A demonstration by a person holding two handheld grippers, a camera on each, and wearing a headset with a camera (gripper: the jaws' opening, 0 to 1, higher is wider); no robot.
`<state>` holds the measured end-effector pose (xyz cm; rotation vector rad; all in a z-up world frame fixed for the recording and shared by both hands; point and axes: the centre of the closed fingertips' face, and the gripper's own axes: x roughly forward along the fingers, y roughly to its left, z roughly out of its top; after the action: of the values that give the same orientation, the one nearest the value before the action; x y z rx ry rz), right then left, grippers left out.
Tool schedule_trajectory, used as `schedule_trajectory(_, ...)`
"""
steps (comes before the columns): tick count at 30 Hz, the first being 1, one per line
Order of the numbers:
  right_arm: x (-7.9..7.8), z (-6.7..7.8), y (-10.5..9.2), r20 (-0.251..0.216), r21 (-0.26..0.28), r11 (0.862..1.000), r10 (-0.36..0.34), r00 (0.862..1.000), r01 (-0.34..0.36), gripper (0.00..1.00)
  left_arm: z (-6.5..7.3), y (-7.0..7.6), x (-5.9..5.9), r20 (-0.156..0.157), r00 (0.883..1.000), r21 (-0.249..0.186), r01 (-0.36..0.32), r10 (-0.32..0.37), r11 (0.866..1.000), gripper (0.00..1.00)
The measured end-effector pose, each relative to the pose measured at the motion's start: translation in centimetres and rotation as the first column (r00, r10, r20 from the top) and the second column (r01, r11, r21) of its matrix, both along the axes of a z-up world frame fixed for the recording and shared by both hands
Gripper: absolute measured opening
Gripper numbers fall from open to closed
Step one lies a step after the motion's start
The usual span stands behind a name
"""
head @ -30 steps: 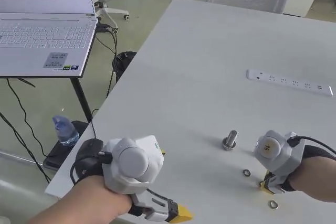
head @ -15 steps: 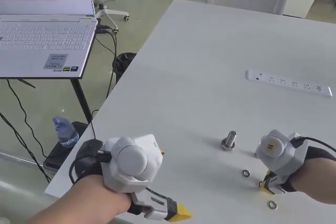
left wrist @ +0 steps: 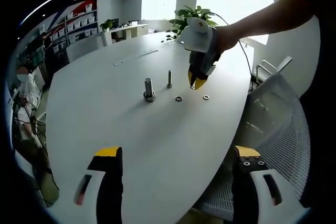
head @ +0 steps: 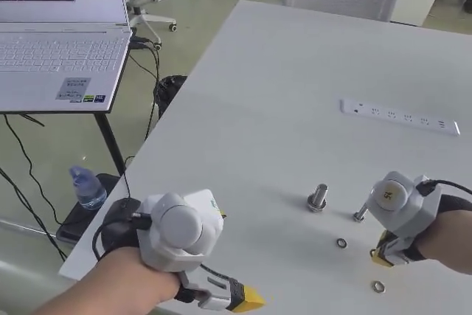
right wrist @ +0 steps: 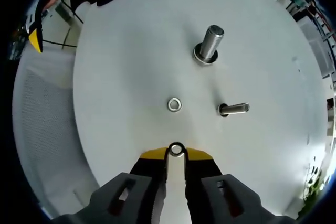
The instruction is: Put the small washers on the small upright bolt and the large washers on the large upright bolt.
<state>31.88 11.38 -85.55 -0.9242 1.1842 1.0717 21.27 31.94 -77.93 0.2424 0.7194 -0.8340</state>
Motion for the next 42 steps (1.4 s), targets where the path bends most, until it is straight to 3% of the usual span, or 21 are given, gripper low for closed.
schedule_trajectory(8,0.0,2.3,-0.1,-0.009,0.021,1.0,-0.002,1.0,0.002,0.12,0.0,0.0,-0.1,-0.005,1.0,0.001,0.003,-0.003,1.0,0.86)
schedule_trajectory(17,0.6,3.7,0.4,-0.004,0.043,0.999,-0.025,1.0,0.026,0.12,-0.2,0.0,-0.3,-0.008,1.0,0.004,0.005,-0.005,1.0,0.85)
schedule_trajectory(31,2.9,5.4,1.0,0.039,0.064,0.998,-0.028,0.999,0.026,0.12,-0.1,-0.4,0.3,0.007,1.0,-0.009,-0.004,0.004,1.0,0.89)
schedule_trajectory(42,4.9,5.6,1.7,0.07,0.081,0.997,-0.017,0.997,0.012,0.12,-0.3,-0.6,1.2,0.006,1.0,-0.007,-0.004,0.004,1.0,0.91)
